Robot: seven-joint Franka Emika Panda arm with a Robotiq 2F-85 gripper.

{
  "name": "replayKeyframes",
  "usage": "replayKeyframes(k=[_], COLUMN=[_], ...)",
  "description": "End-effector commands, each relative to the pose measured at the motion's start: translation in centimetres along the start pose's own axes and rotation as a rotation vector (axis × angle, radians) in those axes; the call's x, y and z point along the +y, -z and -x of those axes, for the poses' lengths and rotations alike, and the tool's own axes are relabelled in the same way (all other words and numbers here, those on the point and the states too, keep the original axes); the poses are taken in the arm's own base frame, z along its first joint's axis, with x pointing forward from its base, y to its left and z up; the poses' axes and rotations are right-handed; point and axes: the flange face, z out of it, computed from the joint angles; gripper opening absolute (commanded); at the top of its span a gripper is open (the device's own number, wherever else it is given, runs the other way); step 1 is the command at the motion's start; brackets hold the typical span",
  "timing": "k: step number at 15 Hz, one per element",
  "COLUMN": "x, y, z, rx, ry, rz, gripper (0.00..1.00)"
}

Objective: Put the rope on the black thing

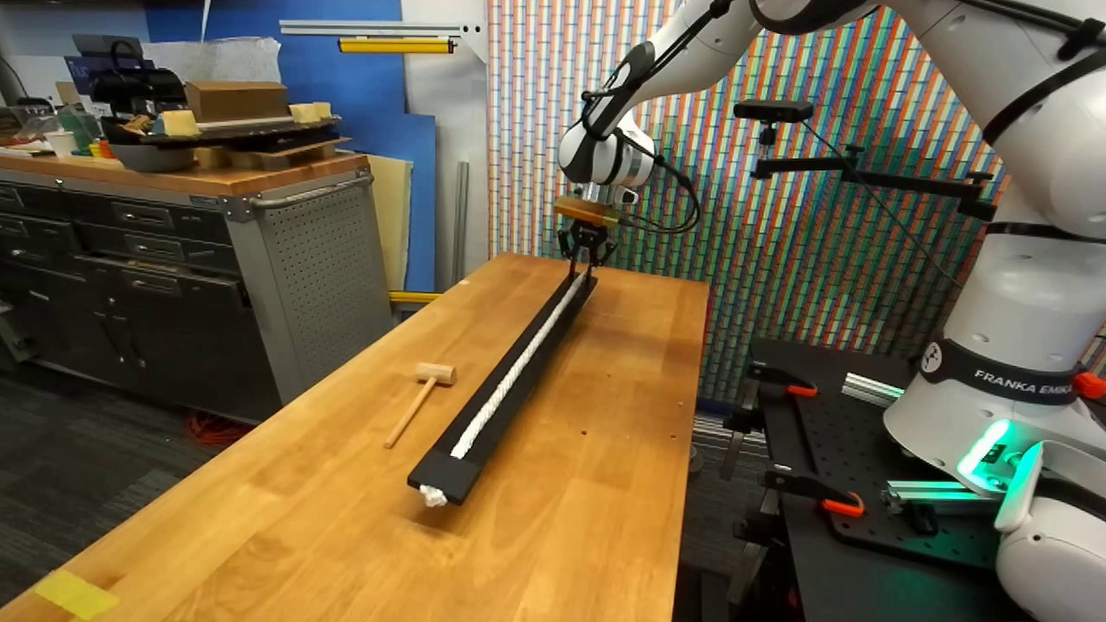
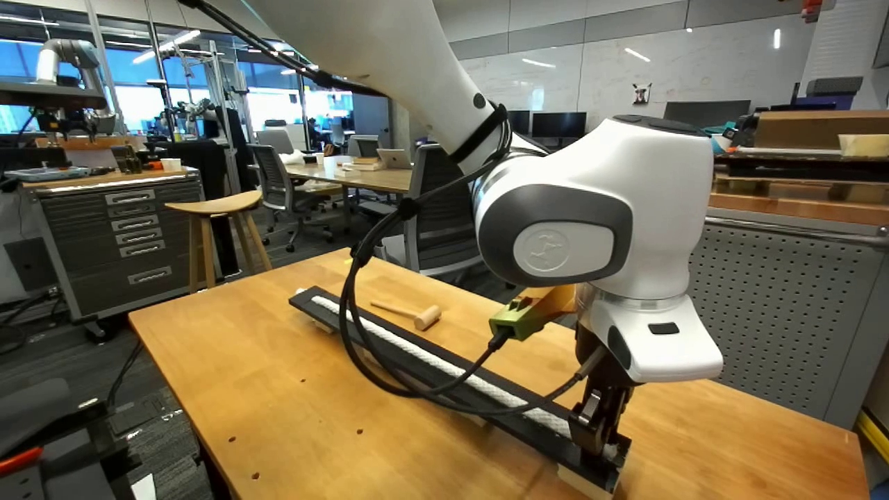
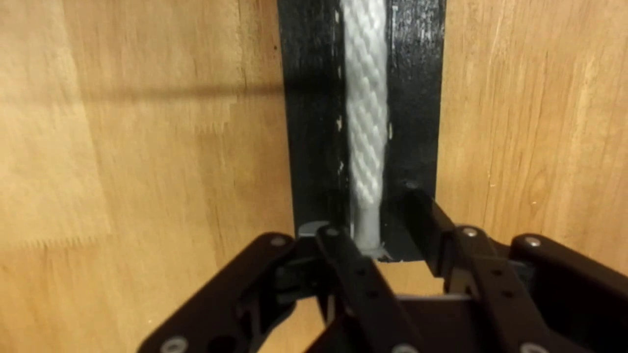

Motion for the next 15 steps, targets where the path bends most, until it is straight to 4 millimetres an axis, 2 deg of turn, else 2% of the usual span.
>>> replayKeyframes(k=[1,2,5,10,12,15], x=[0.7,0.6,0.0,-0.8,-0.7,0.0], y=[1.2,1.4,2.3,5.3,6.6,9.1], z=[0.2,0.3,0.8,2.6,3.9,7.1], rx=[0.005,0.007,0.014,-0.008,-0.014,-0.026], ry=[-0.002,0.000,0.009,0.066,0.110,0.220], rz=[-0.036,-0.040,-0.060,-0.081,-0.086,-0.075], gripper=[0.73,0.82,1.00,1.00,1.00,1.00])
